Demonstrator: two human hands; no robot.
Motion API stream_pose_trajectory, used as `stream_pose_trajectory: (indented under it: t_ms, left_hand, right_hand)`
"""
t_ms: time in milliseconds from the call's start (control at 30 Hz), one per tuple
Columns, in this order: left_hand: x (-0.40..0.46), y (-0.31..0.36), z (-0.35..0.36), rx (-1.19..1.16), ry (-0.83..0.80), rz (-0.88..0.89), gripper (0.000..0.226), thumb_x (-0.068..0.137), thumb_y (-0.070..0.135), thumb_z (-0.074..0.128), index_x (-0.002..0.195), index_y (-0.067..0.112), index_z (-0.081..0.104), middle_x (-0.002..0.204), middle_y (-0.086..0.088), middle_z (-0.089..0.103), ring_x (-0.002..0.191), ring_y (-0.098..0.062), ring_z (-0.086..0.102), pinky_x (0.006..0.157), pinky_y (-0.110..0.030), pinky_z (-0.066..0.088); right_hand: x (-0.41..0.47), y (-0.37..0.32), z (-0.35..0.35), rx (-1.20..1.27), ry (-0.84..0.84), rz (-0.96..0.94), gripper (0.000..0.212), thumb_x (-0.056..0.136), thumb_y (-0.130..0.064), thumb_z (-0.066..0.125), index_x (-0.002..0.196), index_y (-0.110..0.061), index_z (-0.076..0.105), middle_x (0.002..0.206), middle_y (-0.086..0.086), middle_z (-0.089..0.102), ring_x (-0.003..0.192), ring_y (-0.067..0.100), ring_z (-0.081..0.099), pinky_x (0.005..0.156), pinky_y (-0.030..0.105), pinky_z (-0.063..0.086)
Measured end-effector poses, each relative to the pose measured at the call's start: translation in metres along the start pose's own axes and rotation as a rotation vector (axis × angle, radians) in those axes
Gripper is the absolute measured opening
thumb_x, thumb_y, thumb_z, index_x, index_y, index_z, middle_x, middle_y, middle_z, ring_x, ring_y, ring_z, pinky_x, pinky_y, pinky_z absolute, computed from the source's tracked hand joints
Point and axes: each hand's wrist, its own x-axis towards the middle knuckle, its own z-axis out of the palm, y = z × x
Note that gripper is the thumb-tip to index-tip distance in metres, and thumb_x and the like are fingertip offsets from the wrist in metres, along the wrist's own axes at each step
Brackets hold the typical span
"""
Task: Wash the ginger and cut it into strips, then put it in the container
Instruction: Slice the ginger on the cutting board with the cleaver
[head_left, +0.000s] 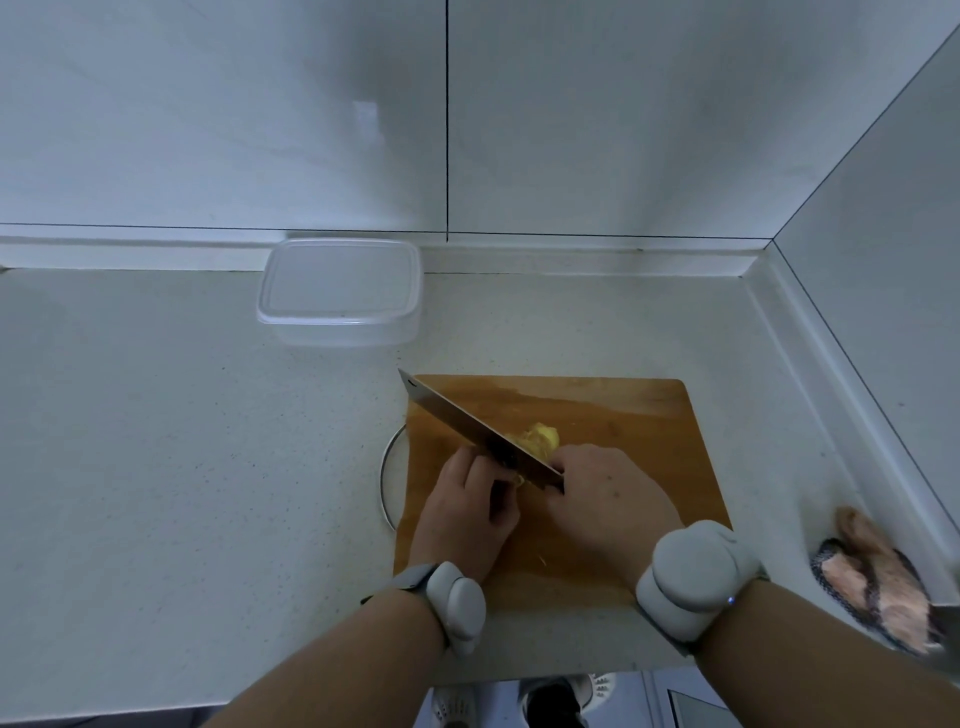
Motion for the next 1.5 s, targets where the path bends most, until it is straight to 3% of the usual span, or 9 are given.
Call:
stream_pose_trajectory:
  t_ms: [300, 500, 833, 1000, 1267, 1500]
  left_hand:
    - [0.0, -0.001, 0.0, 0.007, 0.003, 0.0, 0.013, 0.081, 0.022, 0.062, 0.09, 0.014, 0.06, 0.094, -0.001, 0.057, 0.082, -0.016, 0.056, 0.066, -0.021, 0.05]
    - [0.0, -0.001, 0.0, 0.021, 0.002, -0.004, 0.012, 0.082, 0.025, 0.057, 0.087, 0.014, 0.058, 0.09, 0.0, 0.054, 0.077, -0.014, 0.052, 0.064, -0.015, 0.041]
    - [0.0, 0.0, 0.001, 0.01, 0.003, -0.027, 0.016, 0.079, 0.018, 0.066, 0.088, 0.019, 0.053, 0.091, 0.001, 0.054, 0.076, -0.013, 0.053, 0.065, -0.015, 0.043]
    - [-0.001, 0.0, 0.0, 0.011, -0.004, -0.004, 0.011, 0.081, 0.023, 0.059, 0.09, 0.019, 0.054, 0.092, 0.002, 0.055, 0.079, -0.013, 0.053, 0.066, -0.014, 0.043]
    - [-0.001, 0.003, -0.001, 0.043, -0.011, -0.011, 0.019, 0.074, 0.009, 0.074, 0.088, 0.012, 0.062, 0.092, -0.002, 0.058, 0.081, -0.015, 0.056, 0.067, -0.017, 0.045]
    - [-0.001, 0.002, -0.001, 0.017, 0.015, 0.023, 0.014, 0.081, 0.022, 0.059, 0.089, 0.012, 0.062, 0.092, -0.002, 0.058, 0.082, -0.016, 0.057, 0.066, -0.021, 0.05]
  right_hand:
    - [0.006, -0.006, 0.002, -0.02, -0.004, 0.0, 0.015, 0.097, -0.018, 0.05, 0.095, -0.018, 0.064, 0.078, 0.001, 0.063, 0.069, 0.019, 0.064, 0.068, 0.032, 0.059]
    - [0.012, -0.004, 0.011, -0.042, -0.011, 0.016, 0.017, 0.098, -0.018, 0.048, 0.096, -0.015, 0.064, 0.082, 0.004, 0.065, 0.073, 0.022, 0.066, 0.072, 0.038, 0.06]
    - [0.012, -0.001, 0.014, -0.011, 0.008, 0.002, 0.014, 0.098, -0.021, 0.048, 0.095, -0.017, 0.061, 0.08, 0.002, 0.063, 0.071, 0.021, 0.064, 0.066, 0.034, 0.058]
    - [0.006, 0.0, 0.01, 0.015, 0.017, -0.031, 0.015, 0.098, -0.021, 0.047, 0.097, -0.018, 0.062, 0.081, 0.001, 0.063, 0.072, 0.022, 0.064, 0.067, 0.035, 0.058]
    - [-0.01, 0.003, -0.004, 0.037, 0.048, -0.055, 0.015, 0.096, -0.022, 0.049, 0.097, -0.021, 0.064, 0.079, -0.002, 0.062, 0.069, 0.018, 0.062, 0.066, 0.032, 0.058]
    - [-0.011, 0.005, -0.001, 0.01, 0.041, -0.026, 0.015, 0.096, -0.021, 0.049, 0.098, -0.019, 0.065, 0.079, -0.001, 0.063, 0.069, 0.02, 0.064, 0.066, 0.034, 0.058]
